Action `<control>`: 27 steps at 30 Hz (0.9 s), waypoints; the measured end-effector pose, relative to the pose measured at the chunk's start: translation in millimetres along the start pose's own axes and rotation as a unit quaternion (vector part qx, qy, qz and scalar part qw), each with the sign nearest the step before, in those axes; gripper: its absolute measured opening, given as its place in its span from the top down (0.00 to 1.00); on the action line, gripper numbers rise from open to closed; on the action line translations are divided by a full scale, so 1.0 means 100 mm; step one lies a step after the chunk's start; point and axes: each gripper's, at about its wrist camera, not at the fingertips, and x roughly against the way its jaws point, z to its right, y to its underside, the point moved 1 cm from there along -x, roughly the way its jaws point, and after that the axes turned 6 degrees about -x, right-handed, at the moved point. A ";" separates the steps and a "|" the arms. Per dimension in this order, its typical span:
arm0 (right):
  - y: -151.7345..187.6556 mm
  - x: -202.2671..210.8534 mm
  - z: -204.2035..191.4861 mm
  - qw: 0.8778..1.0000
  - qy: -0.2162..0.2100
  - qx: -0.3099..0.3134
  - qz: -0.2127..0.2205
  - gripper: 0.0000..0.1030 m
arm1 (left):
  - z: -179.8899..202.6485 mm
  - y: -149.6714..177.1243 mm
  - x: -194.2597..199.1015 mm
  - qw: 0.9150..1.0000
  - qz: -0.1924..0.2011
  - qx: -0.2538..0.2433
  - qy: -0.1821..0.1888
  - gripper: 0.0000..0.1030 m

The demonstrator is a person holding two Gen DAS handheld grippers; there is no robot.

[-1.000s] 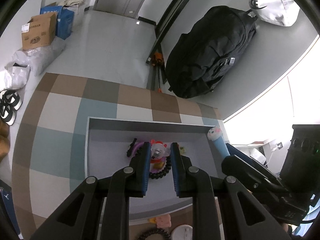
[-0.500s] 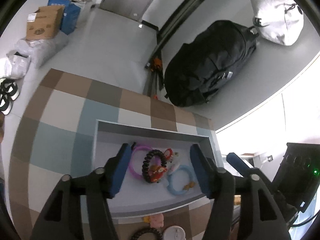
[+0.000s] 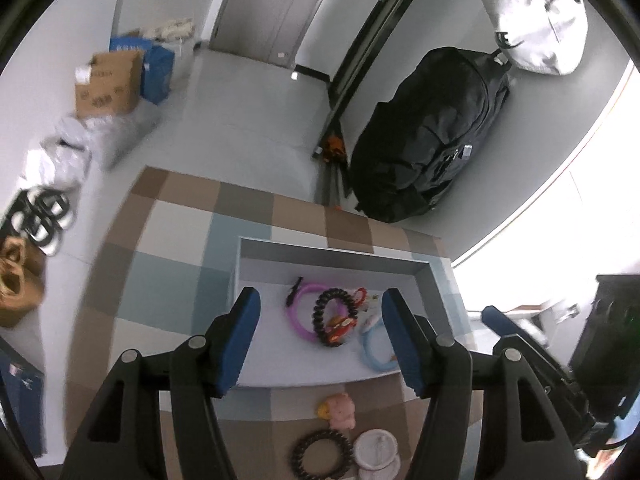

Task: Organize jewelry
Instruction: 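Move the right tool toward the white round badge while the left tool withdraws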

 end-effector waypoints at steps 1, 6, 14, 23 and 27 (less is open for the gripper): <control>0.01 0.02 -0.02 1.000 0.002 0.003 0.001 0.00 | 0.03 0.01 0.03 1.000 0.002 -0.010 -0.012 0.43; 0.08 0.07 -0.04 1.000 0.020 0.005 0.002 0.00 | 0.06 0.11 0.16 0.999 0.020 -0.025 -0.033 0.38; 0.20 0.24 -0.05 0.998 0.056 0.010 0.000 0.00 | 0.02 0.28 0.31 0.996 0.028 -0.032 -0.075 0.27; 0.44 0.34 -0.13 0.994 0.096 0.039 -0.038 0.00 | -0.05 0.52 0.41 0.996 0.020 -0.026 -0.082 0.22; 0.56 0.33 -0.11 0.991 0.109 0.047 -0.065 0.00 | -0.05 0.57 0.44 0.995 0.016 -0.020 -0.095 0.22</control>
